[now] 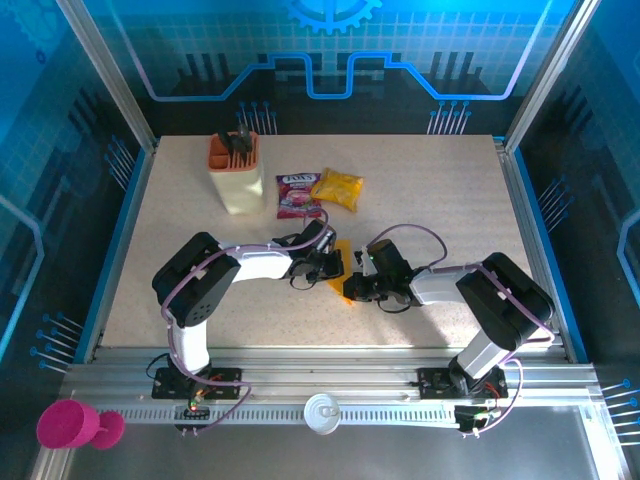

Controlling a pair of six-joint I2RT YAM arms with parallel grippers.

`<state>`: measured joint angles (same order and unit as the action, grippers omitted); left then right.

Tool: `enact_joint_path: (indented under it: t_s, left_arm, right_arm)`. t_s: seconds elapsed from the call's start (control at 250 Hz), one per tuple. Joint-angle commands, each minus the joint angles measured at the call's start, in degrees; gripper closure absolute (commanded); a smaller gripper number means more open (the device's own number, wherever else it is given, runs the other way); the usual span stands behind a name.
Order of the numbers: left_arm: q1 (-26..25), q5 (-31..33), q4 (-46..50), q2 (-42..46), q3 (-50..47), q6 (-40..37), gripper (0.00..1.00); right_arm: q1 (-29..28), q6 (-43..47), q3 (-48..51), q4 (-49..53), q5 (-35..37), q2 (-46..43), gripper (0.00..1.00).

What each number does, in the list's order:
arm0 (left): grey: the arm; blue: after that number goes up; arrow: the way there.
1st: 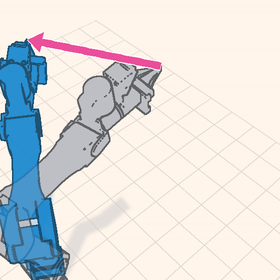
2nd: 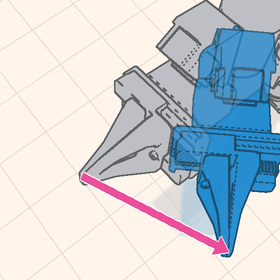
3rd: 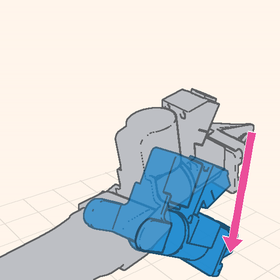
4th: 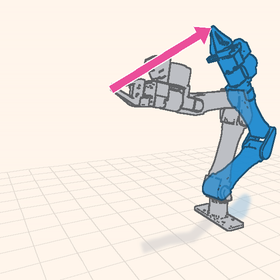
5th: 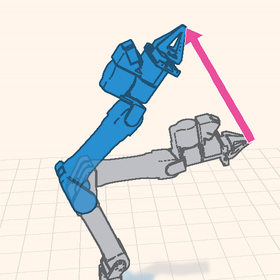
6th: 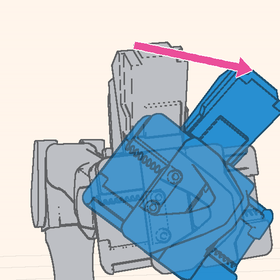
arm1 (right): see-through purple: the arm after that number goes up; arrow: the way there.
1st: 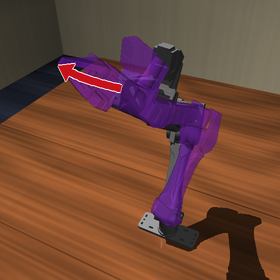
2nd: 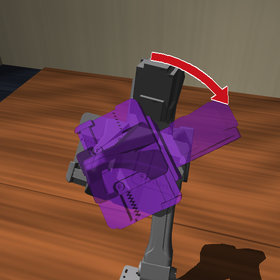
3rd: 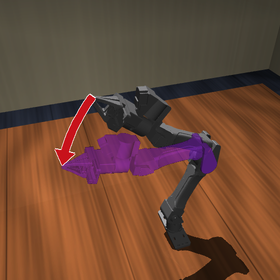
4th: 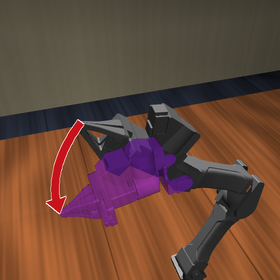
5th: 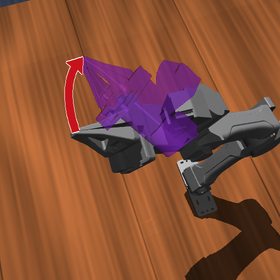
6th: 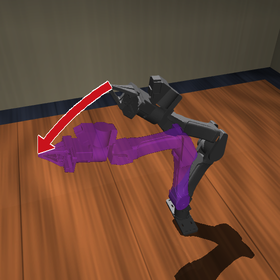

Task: Fold a paper plane with a square sheet of paper (pick it up from the middle)
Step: Fourth fold the wing at the center of the table.

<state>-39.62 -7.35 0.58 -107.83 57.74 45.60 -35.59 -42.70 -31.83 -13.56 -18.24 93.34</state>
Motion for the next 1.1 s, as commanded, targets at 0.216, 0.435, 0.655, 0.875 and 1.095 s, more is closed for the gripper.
enact_joint_path:
  t_s: [0.216,0.435,0.655,0.875,1.095]
  left_arm:
    - [3.9,5.9,3.7,-1.7,2.8,0.9,1.00]
    - [6.1,7.1,5.8,-4.3,5.4,-0.2,1.00]
    - [9.6,9.1,8.1,-6.4,8.5,-1.5,1.00]
    - [13.3,10.7,10.8,-7.7,12.1,-2.8,1.00]
    - [15.6,9.6,11.4,-3.1,13.7,-6.2,1.00]
  right_arm:
    - [-1.7,-2.2,4.9,12.8,5.6,6.6,1.00]
    - [-1.7,-2.5,5.5,12.1,5.7,7.5,1.00]
    - [-1.7,-3.1,6.1,10.5,5.5,8.7,1.00]
    - [-1.7,-3.6,6.7,8.8,5.0,9.8,1.00]
    - [-1.7,-3.6,6.3,8.3,4.5,10.4,1.00]
